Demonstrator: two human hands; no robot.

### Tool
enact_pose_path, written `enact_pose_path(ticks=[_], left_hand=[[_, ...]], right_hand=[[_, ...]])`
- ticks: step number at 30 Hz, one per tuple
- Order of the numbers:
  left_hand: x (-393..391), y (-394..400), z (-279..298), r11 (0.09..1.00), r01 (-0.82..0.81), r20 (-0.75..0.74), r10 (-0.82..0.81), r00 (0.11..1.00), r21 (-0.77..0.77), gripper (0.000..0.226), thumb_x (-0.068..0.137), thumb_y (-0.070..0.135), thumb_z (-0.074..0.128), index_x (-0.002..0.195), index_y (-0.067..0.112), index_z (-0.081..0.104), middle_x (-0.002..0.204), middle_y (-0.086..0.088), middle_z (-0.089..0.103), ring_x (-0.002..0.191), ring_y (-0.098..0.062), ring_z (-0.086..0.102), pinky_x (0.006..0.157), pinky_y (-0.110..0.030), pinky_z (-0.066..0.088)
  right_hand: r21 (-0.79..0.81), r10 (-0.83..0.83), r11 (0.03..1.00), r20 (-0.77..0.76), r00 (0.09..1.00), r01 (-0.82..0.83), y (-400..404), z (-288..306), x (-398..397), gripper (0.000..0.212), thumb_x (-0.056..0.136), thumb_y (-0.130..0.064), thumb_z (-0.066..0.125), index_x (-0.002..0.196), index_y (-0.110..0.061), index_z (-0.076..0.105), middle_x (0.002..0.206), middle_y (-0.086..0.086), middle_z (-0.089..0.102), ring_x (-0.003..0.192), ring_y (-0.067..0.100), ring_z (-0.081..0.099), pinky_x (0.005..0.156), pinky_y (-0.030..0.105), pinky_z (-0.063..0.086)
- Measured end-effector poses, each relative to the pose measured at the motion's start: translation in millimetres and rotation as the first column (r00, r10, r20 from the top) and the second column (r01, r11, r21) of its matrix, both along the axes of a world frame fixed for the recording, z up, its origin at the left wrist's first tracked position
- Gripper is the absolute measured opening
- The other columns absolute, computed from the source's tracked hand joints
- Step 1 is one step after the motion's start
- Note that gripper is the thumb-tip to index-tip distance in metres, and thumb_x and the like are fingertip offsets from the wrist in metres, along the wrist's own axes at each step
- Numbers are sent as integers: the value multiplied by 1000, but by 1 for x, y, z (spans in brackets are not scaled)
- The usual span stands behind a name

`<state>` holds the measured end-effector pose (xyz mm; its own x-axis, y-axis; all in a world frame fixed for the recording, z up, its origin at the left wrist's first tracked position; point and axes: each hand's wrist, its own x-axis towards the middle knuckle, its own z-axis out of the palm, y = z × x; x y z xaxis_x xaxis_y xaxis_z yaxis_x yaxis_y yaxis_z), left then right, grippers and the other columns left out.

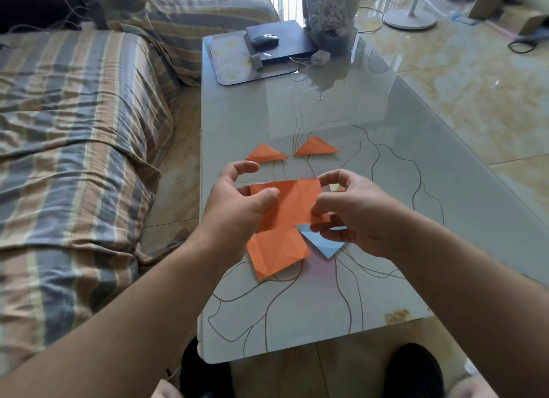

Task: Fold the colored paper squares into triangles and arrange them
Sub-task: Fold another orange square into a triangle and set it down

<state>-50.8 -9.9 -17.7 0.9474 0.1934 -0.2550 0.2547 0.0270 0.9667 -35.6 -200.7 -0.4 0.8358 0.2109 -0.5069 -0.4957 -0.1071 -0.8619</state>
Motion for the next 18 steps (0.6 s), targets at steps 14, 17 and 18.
enact_pose_path(ticks=[14,17,18], left_hand=[[2,10,16,981,190,29,-189,981,-27,48,88,6,79,128,28,65,98,-12,78,91,-28,77,93,-49,61],[3,11,15,986,154,16,-153,988,-69,45,86,5,80,123,28,67,97,-6,79,94,-27,77,94,-50,60],[3,11,16,986,153,15,-152,988,-71,45,85,5,80,122,28,67,100,-7,78,95,-27,77,94,-50,60]], right_hand=[[2,168,985,226,960,-173,-5,2,-5,22,90,1,71,92,-16,58,83,8,64,73,21,58,61,28,48],[-23,275,959,304,912,-281,-5,0,-8,24,93,6,66,84,-16,60,77,6,59,69,19,54,61,26,45],[-47,306,950,324,895,-308,-5,1,-8,23,94,6,65,86,-16,65,76,3,59,69,18,55,61,25,46]])
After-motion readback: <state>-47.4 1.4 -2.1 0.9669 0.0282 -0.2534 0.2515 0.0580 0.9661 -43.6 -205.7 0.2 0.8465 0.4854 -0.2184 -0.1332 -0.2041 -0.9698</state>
